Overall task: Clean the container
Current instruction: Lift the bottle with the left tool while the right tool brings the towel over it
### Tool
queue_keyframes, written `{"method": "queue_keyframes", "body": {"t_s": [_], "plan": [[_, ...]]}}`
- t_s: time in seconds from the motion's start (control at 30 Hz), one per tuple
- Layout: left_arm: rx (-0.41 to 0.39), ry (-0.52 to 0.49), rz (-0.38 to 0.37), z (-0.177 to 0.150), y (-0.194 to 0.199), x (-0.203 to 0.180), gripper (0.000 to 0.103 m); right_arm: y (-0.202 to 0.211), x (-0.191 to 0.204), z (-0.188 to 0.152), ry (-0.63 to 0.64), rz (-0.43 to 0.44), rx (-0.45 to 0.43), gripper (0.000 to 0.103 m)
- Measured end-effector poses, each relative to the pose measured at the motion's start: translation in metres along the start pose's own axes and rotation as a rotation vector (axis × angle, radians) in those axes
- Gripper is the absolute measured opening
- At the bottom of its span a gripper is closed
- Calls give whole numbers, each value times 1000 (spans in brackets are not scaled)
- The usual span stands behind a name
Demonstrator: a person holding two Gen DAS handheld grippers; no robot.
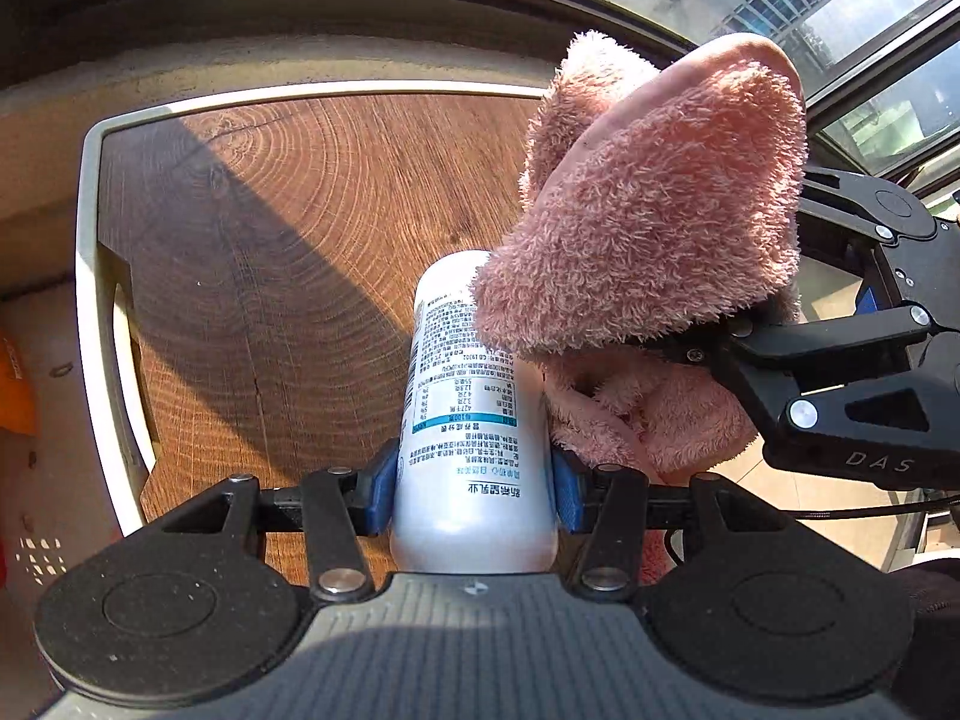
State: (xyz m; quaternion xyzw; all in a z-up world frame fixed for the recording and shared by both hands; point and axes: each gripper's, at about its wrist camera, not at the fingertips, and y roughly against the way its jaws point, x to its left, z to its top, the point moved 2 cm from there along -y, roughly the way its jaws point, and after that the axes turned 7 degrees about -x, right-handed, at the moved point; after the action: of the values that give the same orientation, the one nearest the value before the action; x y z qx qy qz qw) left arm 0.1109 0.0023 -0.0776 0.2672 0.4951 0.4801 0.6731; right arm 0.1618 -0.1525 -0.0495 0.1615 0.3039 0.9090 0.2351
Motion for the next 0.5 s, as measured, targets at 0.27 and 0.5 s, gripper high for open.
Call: {"method": "queue_keyframes", "body": {"t_s": [0.27, 0.5], "plan": [[-1, -176, 67, -11, -5, -14, 49, -18, 17, 7, 51, 141, 71, 39], [-47, -352, 161, -19, -4, -33, 49, -22, 1, -1, 18, 60, 101, 39]]}}
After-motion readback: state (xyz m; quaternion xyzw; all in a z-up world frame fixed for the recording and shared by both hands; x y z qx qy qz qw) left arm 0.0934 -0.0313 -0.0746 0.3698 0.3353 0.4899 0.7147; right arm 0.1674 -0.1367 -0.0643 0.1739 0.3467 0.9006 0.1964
